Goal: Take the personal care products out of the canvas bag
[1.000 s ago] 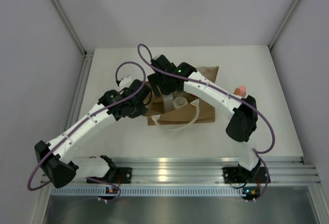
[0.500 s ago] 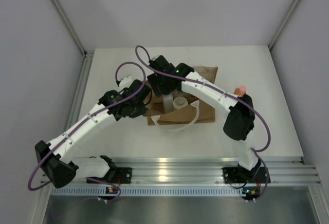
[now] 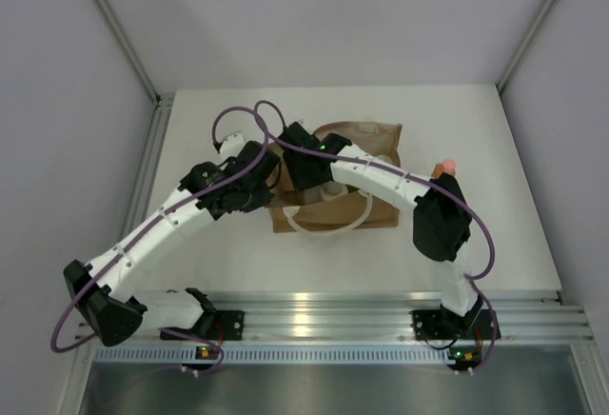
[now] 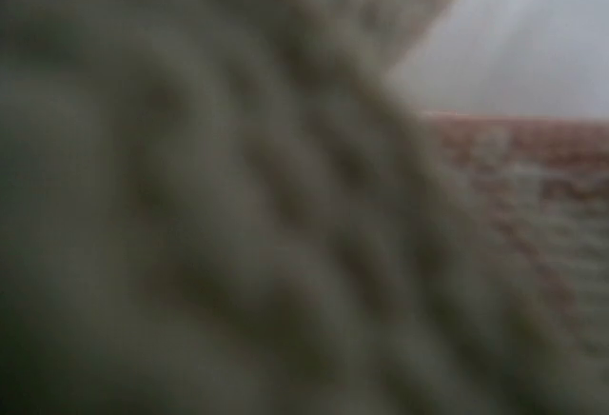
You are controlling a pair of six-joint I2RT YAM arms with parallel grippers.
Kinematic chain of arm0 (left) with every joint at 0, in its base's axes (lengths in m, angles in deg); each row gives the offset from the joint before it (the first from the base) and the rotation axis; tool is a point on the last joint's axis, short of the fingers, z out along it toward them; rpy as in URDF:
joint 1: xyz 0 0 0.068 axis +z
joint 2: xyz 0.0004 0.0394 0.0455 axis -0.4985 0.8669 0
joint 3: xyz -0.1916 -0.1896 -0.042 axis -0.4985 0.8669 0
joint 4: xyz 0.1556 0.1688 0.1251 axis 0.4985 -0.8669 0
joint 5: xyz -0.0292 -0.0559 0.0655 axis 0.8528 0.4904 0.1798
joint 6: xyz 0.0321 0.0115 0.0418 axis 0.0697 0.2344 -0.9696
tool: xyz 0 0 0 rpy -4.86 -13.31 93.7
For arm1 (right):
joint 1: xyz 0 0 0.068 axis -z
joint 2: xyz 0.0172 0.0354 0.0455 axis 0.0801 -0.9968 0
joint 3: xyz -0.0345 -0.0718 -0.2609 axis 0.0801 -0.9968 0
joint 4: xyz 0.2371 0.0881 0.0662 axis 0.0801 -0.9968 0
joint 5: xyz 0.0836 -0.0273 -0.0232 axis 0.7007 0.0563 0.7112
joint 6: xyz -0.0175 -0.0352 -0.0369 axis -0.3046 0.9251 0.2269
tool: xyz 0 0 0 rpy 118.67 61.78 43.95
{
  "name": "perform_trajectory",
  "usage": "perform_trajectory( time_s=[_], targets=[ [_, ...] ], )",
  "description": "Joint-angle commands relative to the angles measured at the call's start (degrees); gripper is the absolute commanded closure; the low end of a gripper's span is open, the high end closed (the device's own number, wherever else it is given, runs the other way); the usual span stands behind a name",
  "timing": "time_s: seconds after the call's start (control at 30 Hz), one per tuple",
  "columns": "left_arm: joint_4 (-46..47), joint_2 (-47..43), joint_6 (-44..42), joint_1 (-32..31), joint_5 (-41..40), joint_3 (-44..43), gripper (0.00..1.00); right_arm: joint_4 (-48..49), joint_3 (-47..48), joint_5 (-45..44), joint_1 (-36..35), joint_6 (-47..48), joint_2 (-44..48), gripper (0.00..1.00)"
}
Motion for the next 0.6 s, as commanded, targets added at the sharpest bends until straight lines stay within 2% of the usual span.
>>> perform_trajectory(
  time_s=[0.0, 0.03, 0.1, 0.13, 0.57],
  targets=[
    [-1.8, 1.0, -0.7, 0.0, -1.9, -2.3, 1.00, 0.5, -0.9, -2.9, -0.4, -2.0, 0.9, 0.62],
    [-1.7, 1.0, -0.7, 0.0, -1.8, -2.3, 1.00, 0.7, -0.4, -3.4, -0.4, -1.9, 1.6, 0.72],
    [-1.7, 1.0, -0.8, 0.0, -1.7, -2.2, 1.00, 1.1, 1.7, -4.7, -0.7, -1.4, 2.4, 0.81],
    [-1.6, 1.0, -0.8, 0.0, -1.7, -2.1, 1.00, 1.1, 2.5, -4.8, -0.7, -1.2, 3.2, 0.99],
    [-1.9, 1.6, 0.1, 0.0, -2.7, -2.2, 1.00, 0.3, 17.0, -3.5, -2.1, 4.6, 12.3, 1.00]
  ],
)
